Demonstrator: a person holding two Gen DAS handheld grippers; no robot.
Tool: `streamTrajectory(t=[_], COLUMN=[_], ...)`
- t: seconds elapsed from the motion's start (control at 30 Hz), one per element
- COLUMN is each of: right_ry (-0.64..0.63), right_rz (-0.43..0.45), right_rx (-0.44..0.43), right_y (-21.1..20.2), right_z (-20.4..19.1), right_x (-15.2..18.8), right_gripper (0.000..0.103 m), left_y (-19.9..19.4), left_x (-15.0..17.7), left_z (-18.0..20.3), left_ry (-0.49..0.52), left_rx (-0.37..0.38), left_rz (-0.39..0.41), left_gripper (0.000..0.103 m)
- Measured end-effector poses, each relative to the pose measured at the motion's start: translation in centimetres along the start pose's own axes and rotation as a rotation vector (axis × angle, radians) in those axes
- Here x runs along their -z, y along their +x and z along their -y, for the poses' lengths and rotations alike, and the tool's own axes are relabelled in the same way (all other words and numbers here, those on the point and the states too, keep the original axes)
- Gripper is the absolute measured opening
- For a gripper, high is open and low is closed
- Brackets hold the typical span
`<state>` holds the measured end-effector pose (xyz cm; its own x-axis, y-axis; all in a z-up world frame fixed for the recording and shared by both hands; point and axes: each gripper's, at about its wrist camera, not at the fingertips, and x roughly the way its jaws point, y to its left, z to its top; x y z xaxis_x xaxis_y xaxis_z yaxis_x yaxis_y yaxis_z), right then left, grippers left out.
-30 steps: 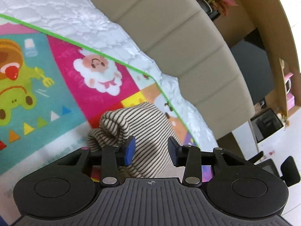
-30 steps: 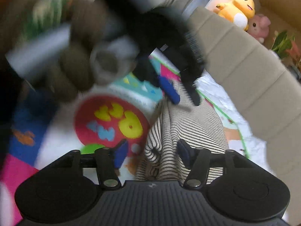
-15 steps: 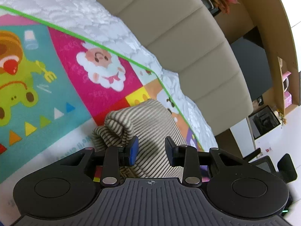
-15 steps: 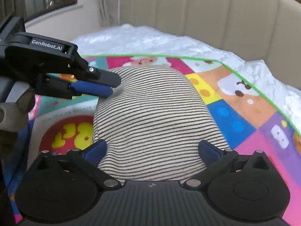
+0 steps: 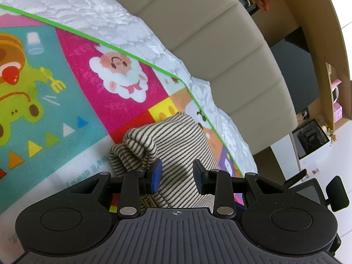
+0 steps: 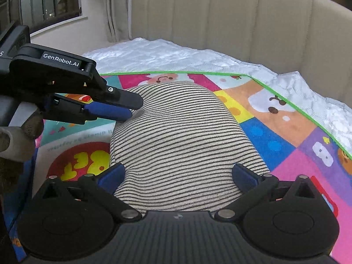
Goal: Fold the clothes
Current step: 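Grasp the folded shirt's edge with the left gripper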
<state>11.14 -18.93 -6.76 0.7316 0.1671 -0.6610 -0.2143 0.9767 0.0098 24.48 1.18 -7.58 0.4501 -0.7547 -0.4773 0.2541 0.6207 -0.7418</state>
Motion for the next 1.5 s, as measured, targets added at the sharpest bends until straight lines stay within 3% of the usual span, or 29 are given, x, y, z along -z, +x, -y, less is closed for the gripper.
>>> streamTrajectory(t=[0.1,0.17,0.23,0.3,0.4,0.47,0.57,0.63,0.67,0.77,0.8,1.03,1.27,1.37,1.5], right_ry=[-0.009,-0.007,-0.004,-0.007,-0.014,-0.015,-0.007,0.013,0.025,0.023,0.016,-0.019,-0.069,-0.045,0.148], right_rz=[0.014,0.024,0.035,0.041,0.05,0.053,0.049,0.04,0.035,0.036,0.038,0.071,0.144,0.223,0.092], right_rx=[0.008,0.01,0.011,0.016,0.027,0.033,0.028,0.016,0.008,0.008,0.013,0.029,0.022,0.115,0.14], right_y=[-0.1,-0.2,-0.2,-0.3,-0.3,-0.2,-0.2,-0.1,-0.1,0.1,0.0,-0.3,-2.2,-3.0,-0.4], right_z=[-0.2,-0.3,-0.3,-0.4,-0.6,-0.8,-0.7,-0.4,-0.3,-0.3,-0.4,-0.9,-1.0,0.3,5.0], right_x=[0.2,0.4,0.5,0.6,0.6,0.6,0.5,0.4,0.4,0.5,0.5,0.8,-0.5,-1.6,-1.5], right_gripper=[0.103,0.103,0.103,0.103,0.103,0.103,0.103,0.103,0.103,0.103,0.103,0.103,0.103,0.103,0.102], left_y=[-0.3,-1.7,-3.8,-5.5,-5.1,-3.2,-0.2,1.0,1.3,0.9,0.6,-1.3,-0.3,0.0,-0.1], left_x=[-0.2,-0.6,-1.3,-1.8,-1.6,-1.1,-0.5,-0.2,-0.2,-0.5,-0.6,-1.3,-1.0,-0.8,-0.6], left_z=[0.0,0.1,0.1,-0.1,-1.2,-1.4,-1.4,-2.4,-3.2,-5.1,-5.2,-2.9,-2.1,-2.0,-2.1], left_ry=[-0.007,-0.025,-0.025,-0.039,-0.141,-0.178,-0.154,-0.171,-0.215,-0.343,-0.343,-0.193,-0.073,-0.047,-0.042], left_rx=[0.002,0.043,0.091,0.144,0.287,0.341,0.253,0.189,0.192,0.216,0.205,0.091,-0.064,-0.077,-0.085], left_rz=[-0.001,0.039,0.124,0.196,0.191,0.141,0.064,0.035,0.033,0.062,0.079,0.196,0.15,0.146,0.147], left_gripper=[0.035,0.038,0.047,0.049,0.049,0.05,0.05,0.042,0.034,0.032,0.033,0.042,0.039,0.039,0.04])
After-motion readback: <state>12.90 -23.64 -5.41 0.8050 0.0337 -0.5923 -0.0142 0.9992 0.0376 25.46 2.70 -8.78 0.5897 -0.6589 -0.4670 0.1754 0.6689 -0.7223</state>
